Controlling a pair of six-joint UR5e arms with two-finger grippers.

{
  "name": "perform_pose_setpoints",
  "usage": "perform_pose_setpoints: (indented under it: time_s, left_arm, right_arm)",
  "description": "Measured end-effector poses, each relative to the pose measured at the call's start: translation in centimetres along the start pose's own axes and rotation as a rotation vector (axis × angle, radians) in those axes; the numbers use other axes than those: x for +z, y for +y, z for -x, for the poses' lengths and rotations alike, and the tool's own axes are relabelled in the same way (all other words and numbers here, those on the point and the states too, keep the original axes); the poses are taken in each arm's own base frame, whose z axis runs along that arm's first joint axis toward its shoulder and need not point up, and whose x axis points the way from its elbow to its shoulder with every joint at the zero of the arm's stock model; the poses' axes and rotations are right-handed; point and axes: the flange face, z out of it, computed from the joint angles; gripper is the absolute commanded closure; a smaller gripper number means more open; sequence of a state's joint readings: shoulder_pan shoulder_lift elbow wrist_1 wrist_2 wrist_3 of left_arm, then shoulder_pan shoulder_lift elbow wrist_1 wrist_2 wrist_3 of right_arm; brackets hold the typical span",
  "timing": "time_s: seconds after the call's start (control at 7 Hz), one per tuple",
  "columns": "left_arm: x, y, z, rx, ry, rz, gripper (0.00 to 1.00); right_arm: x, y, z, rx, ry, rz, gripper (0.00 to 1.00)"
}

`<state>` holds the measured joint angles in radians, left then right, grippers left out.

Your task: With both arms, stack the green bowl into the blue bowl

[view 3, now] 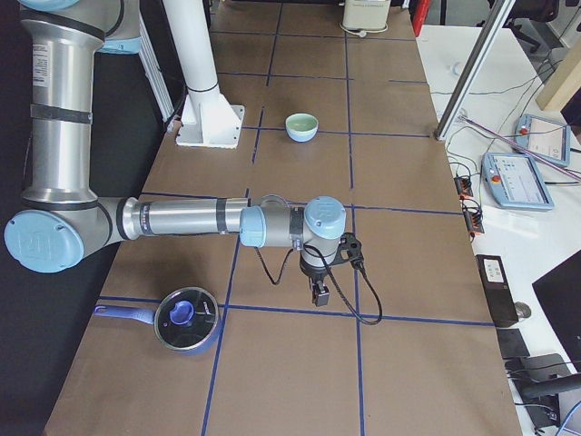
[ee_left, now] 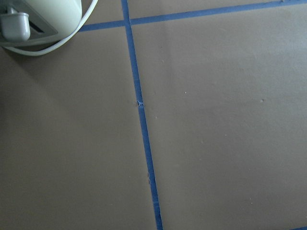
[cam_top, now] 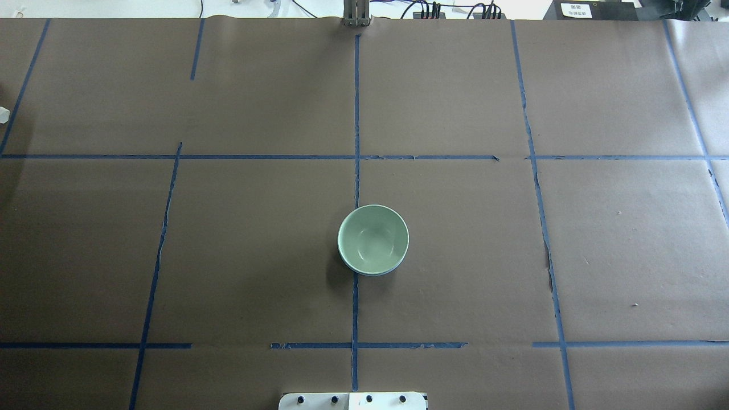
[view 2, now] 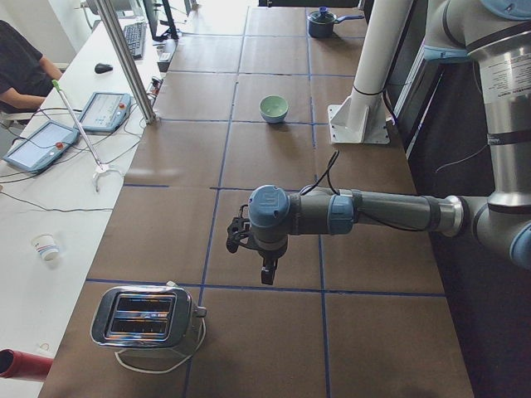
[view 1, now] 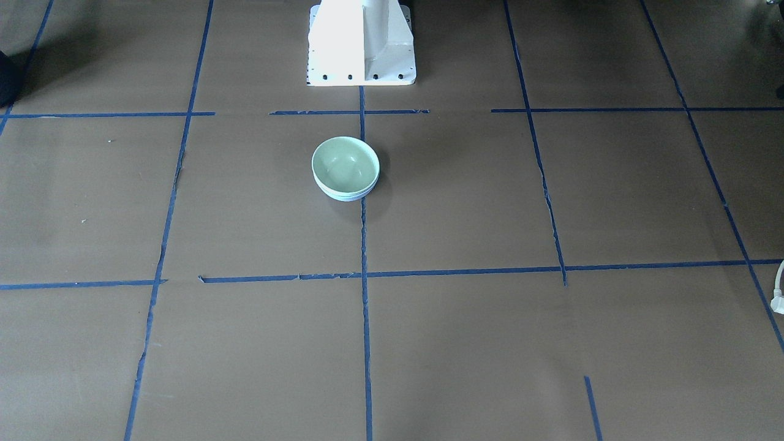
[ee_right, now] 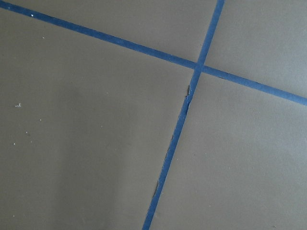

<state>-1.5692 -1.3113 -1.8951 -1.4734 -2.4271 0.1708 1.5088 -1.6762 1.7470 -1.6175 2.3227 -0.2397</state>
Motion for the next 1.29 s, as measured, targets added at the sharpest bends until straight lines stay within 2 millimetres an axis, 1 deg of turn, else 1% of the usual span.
perform_pose_setpoints:
  time_s: [0.43,1.29]
  left_arm:
    - [-0.52,0.06,-0.45,0.009,-0.010,-0.005,0.00]
    - [-0.39,0.54,-0.31,0.001,-0.014,0.003,0.00]
  right_arm:
    - [0.06,0.05,0.03,-0.001,-0.004,-0.002,0.00]
    - [-0.04,0.11,0.22,-0.004,-0.011,-0.006,0.00]
